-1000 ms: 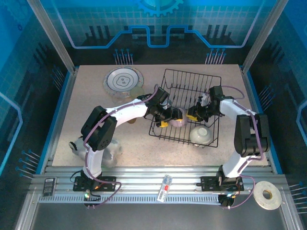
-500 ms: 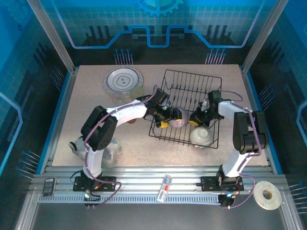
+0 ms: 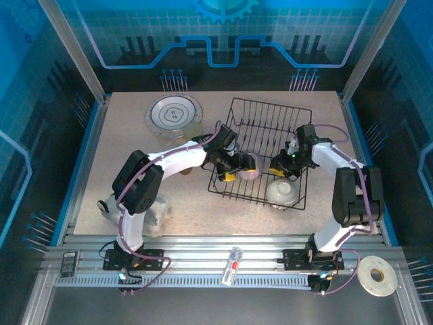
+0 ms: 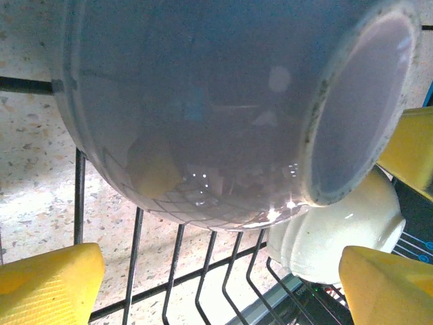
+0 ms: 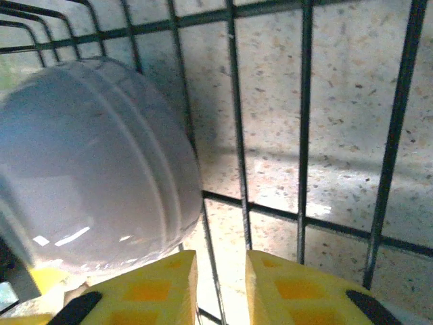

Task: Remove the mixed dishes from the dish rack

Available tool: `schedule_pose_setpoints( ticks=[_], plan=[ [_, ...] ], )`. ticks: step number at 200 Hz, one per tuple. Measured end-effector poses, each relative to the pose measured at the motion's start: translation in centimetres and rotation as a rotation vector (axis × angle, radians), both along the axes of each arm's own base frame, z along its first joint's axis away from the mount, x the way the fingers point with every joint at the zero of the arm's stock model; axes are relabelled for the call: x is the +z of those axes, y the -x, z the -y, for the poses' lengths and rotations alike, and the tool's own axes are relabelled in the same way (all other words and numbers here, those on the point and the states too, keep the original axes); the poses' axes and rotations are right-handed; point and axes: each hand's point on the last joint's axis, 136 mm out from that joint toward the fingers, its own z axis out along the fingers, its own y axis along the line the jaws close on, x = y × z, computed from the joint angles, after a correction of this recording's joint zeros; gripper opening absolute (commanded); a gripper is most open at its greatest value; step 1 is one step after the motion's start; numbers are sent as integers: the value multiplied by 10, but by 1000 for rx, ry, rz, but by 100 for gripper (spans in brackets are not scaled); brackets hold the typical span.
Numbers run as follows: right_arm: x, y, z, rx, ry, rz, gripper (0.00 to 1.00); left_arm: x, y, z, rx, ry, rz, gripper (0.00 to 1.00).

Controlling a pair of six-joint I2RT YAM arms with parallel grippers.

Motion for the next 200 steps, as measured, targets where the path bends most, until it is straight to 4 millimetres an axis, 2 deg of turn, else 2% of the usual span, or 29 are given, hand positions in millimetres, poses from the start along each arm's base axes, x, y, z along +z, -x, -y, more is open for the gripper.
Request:
schedule_pose_setpoints(
  ticks=[24, 42, 71, 103, 143, 177, 200],
  plan=[
    [21, -10, 0, 3, -2, 57, 30, 3, 0, 0, 0, 3, 4, 90],
    [26, -13, -1, 4, -6, 75, 31, 6, 0, -1, 2, 5, 8, 90],
    [27, -11, -3, 11, -16, 69, 36, 9, -4, 0, 6, 10, 16, 90],
    [26, -10, -7, 35, -20, 64, 48, 11, -5, 0, 9, 13, 18, 90],
    [31, -22, -28, 110, -18, 92, 56, 11, -8, -2, 32, 15, 6, 90],
    [25, -27, -47, 171, -17, 86, 58, 12, -13, -3, 50, 24, 8, 89],
    [17, -31, -52, 191, -5, 74, 58, 12, -13, -4, 51, 24, 8, 89]
  ],
)
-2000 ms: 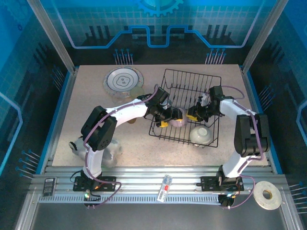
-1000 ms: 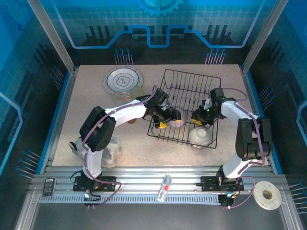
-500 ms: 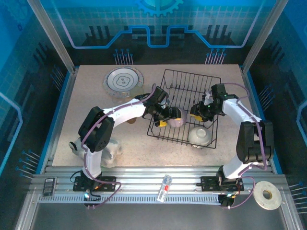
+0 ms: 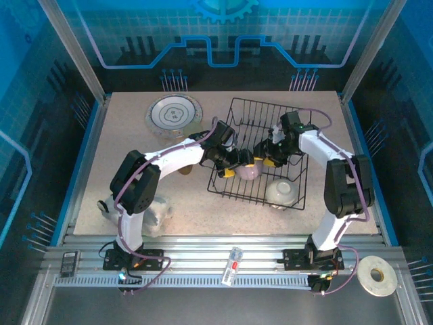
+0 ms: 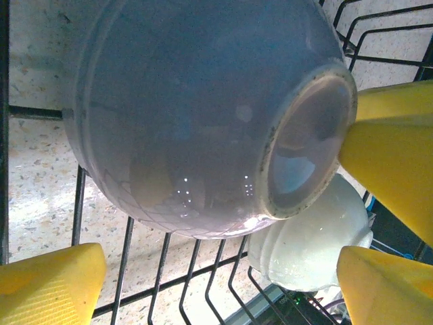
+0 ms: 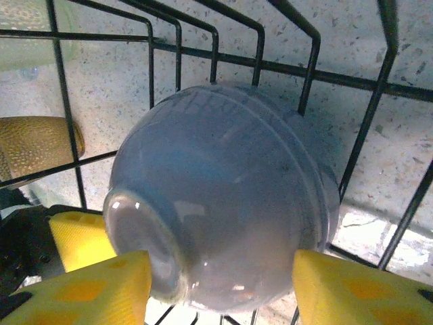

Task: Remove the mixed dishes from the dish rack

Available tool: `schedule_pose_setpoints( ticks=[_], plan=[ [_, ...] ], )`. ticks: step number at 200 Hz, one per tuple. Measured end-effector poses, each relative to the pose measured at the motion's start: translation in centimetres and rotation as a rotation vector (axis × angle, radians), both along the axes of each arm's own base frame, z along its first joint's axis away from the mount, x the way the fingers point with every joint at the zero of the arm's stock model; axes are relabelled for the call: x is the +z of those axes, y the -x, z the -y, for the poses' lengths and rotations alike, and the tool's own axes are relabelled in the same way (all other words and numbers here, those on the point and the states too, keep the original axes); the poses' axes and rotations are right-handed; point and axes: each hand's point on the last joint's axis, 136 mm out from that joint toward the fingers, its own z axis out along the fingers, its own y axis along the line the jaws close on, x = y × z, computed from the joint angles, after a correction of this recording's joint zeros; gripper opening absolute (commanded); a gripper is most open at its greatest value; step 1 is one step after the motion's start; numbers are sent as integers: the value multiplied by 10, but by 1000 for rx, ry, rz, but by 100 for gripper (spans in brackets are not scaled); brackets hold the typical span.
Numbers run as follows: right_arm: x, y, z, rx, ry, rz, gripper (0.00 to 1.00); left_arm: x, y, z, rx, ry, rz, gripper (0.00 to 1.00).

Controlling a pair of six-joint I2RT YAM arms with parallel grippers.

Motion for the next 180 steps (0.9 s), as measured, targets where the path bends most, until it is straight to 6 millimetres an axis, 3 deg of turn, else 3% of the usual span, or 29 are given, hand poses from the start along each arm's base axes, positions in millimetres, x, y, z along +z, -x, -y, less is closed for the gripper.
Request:
schedule_pose_setpoints(
  ticks=[26, 62, 121, 180],
  plan=[
    [-5, -1, -1, 13, 11, -3, 56, 0, 0, 0, 1, 0, 0, 89],
    [-5, -2, -1, 17, 16, 4, 43, 1, -3, 0, 6, 6, 5, 91],
    [-6, -2, 1, -13, -54, -13, 31, 2, -11, 0, 19, 25, 35, 98],
    [-6, -2, 4, -38, -113, -31, 27, 3, -16, 3, 16, 43, 70, 98]
  ],
)
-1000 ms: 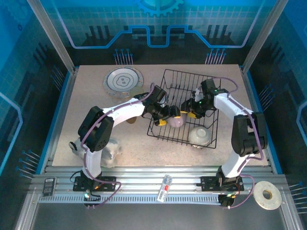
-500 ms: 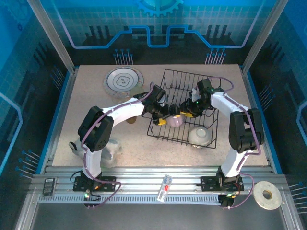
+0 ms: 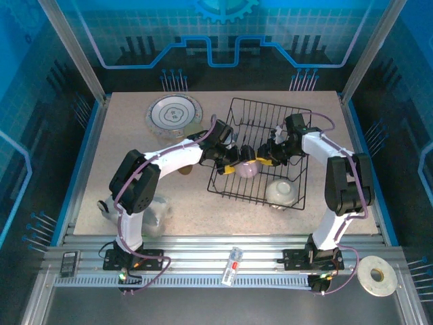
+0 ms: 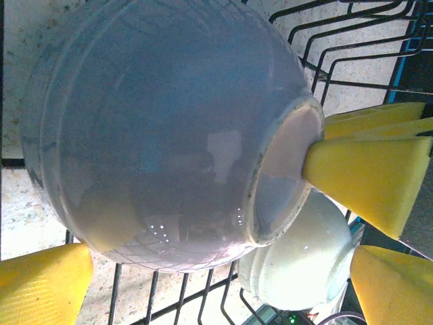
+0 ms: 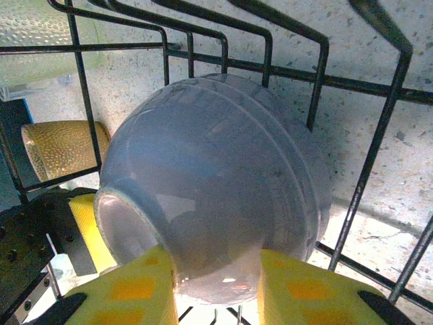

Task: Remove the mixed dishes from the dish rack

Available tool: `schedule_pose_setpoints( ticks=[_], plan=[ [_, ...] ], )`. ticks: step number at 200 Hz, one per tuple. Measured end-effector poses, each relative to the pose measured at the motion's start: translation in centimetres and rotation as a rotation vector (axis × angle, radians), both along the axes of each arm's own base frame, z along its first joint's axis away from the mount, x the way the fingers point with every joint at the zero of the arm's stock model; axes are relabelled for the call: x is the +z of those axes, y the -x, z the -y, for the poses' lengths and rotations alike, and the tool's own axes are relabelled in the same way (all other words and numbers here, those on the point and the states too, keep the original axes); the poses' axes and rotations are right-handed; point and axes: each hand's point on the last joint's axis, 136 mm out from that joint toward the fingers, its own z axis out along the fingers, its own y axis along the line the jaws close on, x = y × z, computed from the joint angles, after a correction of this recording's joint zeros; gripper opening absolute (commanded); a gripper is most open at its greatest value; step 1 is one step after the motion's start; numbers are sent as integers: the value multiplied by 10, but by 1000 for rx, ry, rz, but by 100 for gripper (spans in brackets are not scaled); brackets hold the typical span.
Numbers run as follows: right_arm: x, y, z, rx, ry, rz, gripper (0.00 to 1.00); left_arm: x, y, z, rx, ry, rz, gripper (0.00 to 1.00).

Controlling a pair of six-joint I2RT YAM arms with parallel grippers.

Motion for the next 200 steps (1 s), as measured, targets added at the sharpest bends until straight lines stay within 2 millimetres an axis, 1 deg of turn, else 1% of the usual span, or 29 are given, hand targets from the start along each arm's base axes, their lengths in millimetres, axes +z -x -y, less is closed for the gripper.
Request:
schedule_pose_setpoints(
  ticks=[44, 104, 145, 171, 200],
  plan=[
    [1, -2, 2, -12, -14, -3, 26, -2, -1, 1, 1, 6, 13, 99],
    [2, -3, -1, -18, -41, -3, 26, -8, 0, -4, 19, -16, 39, 99],
    [2, -3, -3, -17, -51, -4, 26, -10, -1, -4, 24, -20, 49, 99],
    [2, -4, -3, -19, -56, -2, 26, -19, 3, -7, 26, -34, 37, 99],
    [2, -4, -4, -21, -60, 0, 26, -24, 6, -9, 30, -52, 35, 99]
  ],
)
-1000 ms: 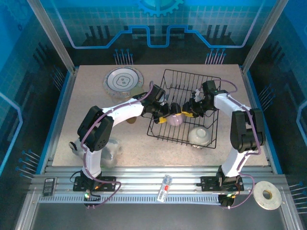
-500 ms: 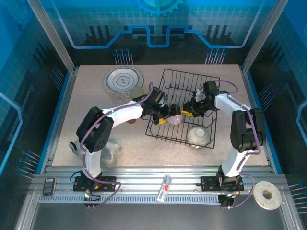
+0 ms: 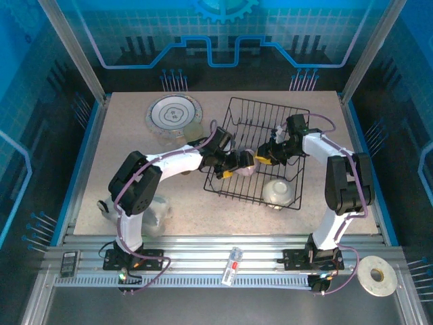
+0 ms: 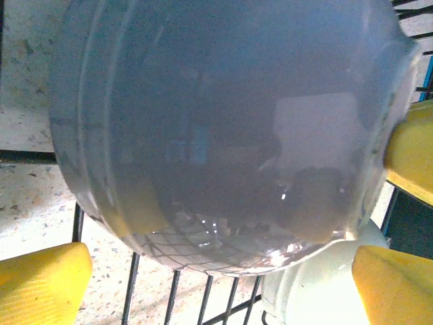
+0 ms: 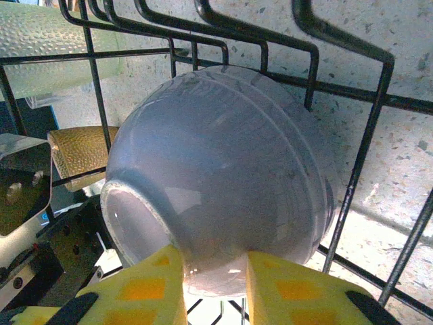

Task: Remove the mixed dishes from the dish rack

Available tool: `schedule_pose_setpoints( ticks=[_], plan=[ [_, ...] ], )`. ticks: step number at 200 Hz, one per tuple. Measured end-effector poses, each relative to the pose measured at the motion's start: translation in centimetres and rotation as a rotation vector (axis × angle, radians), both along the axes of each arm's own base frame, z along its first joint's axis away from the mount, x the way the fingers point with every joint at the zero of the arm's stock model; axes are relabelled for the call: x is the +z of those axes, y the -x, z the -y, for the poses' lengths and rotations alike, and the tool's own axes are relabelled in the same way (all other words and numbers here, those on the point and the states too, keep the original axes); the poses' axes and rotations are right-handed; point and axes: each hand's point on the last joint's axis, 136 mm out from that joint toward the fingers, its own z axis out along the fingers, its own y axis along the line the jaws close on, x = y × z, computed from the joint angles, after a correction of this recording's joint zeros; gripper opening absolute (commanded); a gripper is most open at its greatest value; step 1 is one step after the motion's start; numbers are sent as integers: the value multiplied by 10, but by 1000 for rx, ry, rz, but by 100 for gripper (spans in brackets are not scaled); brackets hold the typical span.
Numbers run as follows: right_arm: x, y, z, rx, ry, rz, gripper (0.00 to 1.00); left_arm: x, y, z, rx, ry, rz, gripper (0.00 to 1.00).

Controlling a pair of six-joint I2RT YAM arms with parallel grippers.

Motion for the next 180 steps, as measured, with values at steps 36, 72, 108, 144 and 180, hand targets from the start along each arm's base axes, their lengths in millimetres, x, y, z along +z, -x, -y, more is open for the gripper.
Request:
schedule_pose_setpoints(
  ticks=[36, 72, 108, 144, 180],
  plan=[
    [0, 0, 0, -4, -4, -1, 26, -3, -1, 1, 23, 22, 0, 99],
    [0, 0, -1, -5, -8, 2, 25, 0, -7, 6, 44, 77, 20, 99],
    [0, 0, -1, -7, -13, 2, 25, 2, -12, 11, 62, 111, 24, 99],
    [0, 0, -1, -7, -12, 4, 26, 3, -14, 12, 73, 151, 51, 99],
    [1, -3, 1, -16, -2, 19, 25, 6, -15, 13, 66, 203, 88, 94]
  ],
)
